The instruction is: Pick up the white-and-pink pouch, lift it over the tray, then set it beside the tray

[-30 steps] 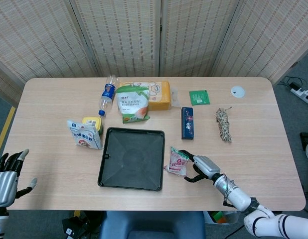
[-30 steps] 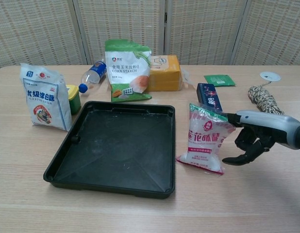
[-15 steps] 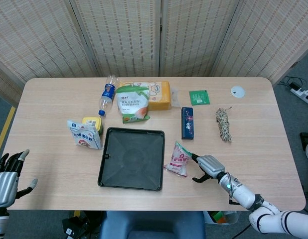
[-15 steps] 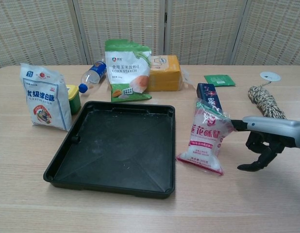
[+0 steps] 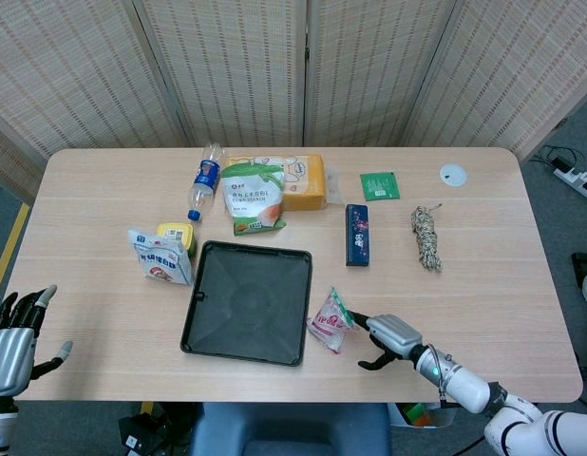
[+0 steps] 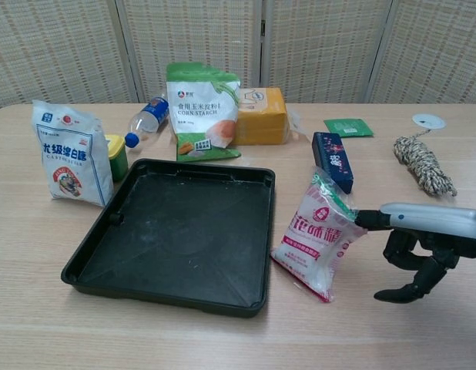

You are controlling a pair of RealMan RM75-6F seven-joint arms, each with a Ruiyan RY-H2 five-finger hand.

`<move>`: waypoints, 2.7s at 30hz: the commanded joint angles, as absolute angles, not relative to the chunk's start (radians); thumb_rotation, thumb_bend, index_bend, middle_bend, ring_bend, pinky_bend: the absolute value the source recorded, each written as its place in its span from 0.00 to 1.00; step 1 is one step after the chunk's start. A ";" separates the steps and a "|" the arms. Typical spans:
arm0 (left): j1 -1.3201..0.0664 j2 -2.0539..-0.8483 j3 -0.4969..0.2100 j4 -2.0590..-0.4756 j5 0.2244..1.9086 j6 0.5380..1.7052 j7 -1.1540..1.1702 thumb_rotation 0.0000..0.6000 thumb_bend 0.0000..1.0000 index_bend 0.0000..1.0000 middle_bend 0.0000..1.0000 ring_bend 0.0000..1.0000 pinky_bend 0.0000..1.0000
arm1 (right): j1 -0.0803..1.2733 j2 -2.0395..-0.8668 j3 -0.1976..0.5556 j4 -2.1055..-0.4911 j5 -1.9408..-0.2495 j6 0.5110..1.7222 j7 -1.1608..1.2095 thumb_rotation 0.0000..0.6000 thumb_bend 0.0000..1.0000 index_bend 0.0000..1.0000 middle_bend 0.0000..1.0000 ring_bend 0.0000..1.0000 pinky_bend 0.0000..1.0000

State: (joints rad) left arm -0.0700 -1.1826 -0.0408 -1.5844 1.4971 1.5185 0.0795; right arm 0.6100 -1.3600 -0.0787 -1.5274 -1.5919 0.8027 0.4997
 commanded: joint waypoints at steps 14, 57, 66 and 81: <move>-0.065 -1.181 -0.040 -1.583 1.495 1.522 0.075 1.00 0.33 0.07 0.15 0.14 0.04 | 0.648 -1.342 -0.074 -1.642 -1.629 0.838 0.356 1.00 0.30 0.05 0.18 0.86 0.87; -0.067 -1.191 -0.039 -1.570 1.497 1.512 0.058 1.00 0.33 0.07 0.15 0.14 0.04 | 0.619 -1.322 -0.059 -1.687 -1.538 0.909 0.152 1.00 0.30 0.05 0.16 0.85 0.86; -0.065 -1.191 -0.035 -1.578 1.502 1.514 0.064 1.00 0.33 0.07 0.15 0.14 0.04 | 0.612 -1.402 -0.035 -1.604 -1.447 0.873 0.125 1.00 0.30 0.05 0.16 0.85 0.86; -0.060 -1.187 -0.035 -1.580 1.492 1.512 0.062 1.00 0.33 0.07 0.15 0.14 0.04 | 0.621 -1.542 -0.014 -1.472 -1.422 0.842 0.125 1.00 0.30 0.06 0.18 0.86 0.86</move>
